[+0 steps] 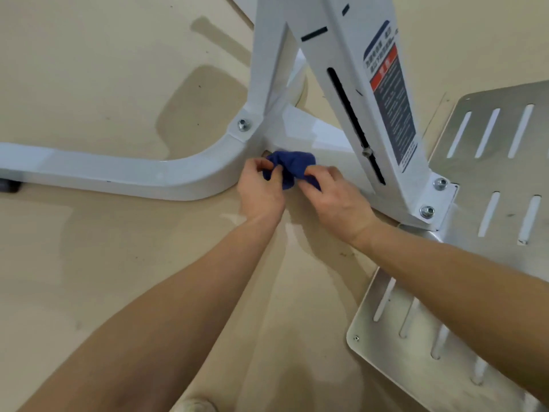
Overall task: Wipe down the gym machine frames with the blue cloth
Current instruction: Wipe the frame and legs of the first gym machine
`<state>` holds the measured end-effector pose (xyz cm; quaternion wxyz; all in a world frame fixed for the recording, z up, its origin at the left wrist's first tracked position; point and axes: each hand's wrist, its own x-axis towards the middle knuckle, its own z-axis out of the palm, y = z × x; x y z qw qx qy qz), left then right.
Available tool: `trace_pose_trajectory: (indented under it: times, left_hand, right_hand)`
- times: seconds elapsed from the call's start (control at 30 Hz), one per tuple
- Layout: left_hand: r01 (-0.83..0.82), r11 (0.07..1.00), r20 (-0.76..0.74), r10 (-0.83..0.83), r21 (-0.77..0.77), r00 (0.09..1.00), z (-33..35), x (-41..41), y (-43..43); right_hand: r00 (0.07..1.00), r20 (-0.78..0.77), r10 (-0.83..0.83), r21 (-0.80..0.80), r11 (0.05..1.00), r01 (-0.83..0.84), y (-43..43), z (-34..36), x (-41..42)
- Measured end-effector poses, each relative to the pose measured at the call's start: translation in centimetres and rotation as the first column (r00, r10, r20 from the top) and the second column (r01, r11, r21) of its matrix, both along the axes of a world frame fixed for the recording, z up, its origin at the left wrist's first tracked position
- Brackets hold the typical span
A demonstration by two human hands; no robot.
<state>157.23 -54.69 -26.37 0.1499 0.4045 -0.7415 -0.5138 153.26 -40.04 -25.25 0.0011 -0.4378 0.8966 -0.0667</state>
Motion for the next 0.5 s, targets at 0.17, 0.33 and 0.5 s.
trace_pose_trajectory:
  times: [0.17, 0.33, 0.5]
  left_hand:
    - [0.13, 0.991, 0.007, -0.13, -0.007, 0.991, -0.7, -2.2, -0.1]
    - [0.175, 0.97, 0.03, -0.183, 0.169, 0.983, -2.1, -1.7, 3.6]
    - [0.08, 0.981, 0.021, -0.085, 0.176, 0.996, -1.8, -2.9, 2.4]
  right_hand:
    - [0.997, -0.029, -0.07, 0.164, 0.984, 0.074, -0.6, -3.6, -3.7]
    - [0.992, -0.068, -0.111, 0.148, 0.982, 0.12, 2.4, -4.6, -1.4]
    - [0.989, 0.031, -0.147, 0.173, 0.975, 0.14, 2.4, -4.0, -0.4]
